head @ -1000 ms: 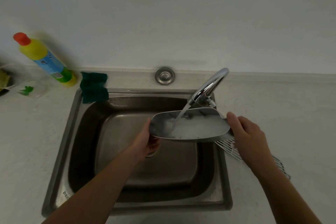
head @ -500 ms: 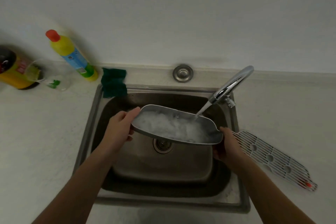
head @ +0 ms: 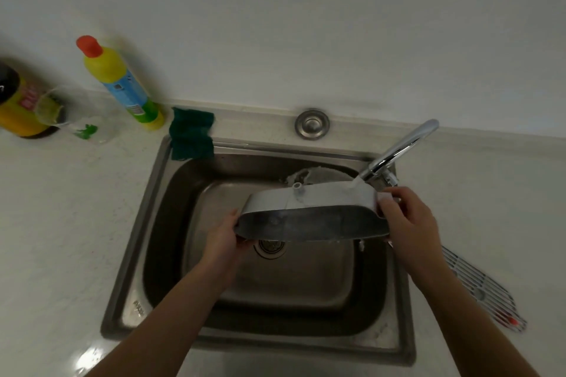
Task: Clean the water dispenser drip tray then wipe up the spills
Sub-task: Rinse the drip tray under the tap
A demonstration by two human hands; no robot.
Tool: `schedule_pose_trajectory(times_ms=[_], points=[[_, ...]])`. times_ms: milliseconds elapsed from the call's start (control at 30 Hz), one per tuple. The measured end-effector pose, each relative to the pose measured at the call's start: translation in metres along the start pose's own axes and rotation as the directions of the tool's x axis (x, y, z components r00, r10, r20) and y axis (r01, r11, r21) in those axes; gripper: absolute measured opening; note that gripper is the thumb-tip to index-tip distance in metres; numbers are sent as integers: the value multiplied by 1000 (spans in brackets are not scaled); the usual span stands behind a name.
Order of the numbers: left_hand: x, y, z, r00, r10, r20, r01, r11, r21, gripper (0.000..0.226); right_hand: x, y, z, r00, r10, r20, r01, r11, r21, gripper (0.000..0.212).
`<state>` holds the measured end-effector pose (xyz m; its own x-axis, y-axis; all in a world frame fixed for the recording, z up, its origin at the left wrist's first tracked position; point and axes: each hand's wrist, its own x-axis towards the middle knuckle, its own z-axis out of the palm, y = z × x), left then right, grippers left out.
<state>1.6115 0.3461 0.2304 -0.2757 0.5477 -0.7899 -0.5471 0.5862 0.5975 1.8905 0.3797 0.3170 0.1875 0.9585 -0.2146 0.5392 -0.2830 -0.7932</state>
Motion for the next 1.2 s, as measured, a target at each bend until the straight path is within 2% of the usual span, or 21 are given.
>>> schedule_pose_trajectory(times_ms=[167, 300, 433, 567, 633, 700, 767, 833, 933, 1000, 1100, 1200], points=[[15, -26, 23, 988, -143, 64, 148, 986, -81, 21, -15, -1, -18, 993, -100, -60, 93, 989, -118, 6], [14, -24, 26, 982, -122, 142, 132, 989, -64, 22, -21, 15, -21, 994, -6, -113, -4, 996, -93, 12], [2, -2, 18, 976, 32, 216, -25, 999, -37, 30, -21, 37, -19, 958, 267, -103, -246, 953, 178, 36], [-22, 29, 11, 936, 266, 230, -283, 958, 44, 36, -15, 55, -5, 867, 497, 28, -450, 758, 473, 34], [-33, 39, 5, 899, 355, 257, -388, 918, 87, 41, -12, 56, 6, 843, 531, 85, -495, 705, 507, 30], [-41, 43, -1, 851, 433, 297, -484, 866, 125, 40, -7, 53, 13, 803, 578, 146, -550, 624, 555, 17], [-44, 40, -8, 796, 513, 321, -584, 790, 186, 37, -4, 45, 18, 818, 558, 142, -534, 643, 549, 13], [-39, 32, -14, 769, 578, 273, -639, 705, 308, 34, 0, 38, 19, 828, 544, 133, -513, 642, 570, 21], [-28, 13, -21, 774, 613, 159, -596, 619, 512, 34, 0, 26, 17, 872, 482, 87, -434, 678, 594, 21], [-21, 1, -22, 828, 549, 112, -519, 676, 524, 35, -4, 19, 13, 894, 444, 57, -384, 696, 606, 18], [-19, -6, -18, 943, 325, 72, -330, 884, 332, 35, -9, 11, 8, 916, 400, -21, -305, 731, 610, 18], [-16, -7, -13, 979, 141, 148, -154, 985, 80, 32, -16, 6, 7, 931, 345, -118, -215, 781, 586, 12]])
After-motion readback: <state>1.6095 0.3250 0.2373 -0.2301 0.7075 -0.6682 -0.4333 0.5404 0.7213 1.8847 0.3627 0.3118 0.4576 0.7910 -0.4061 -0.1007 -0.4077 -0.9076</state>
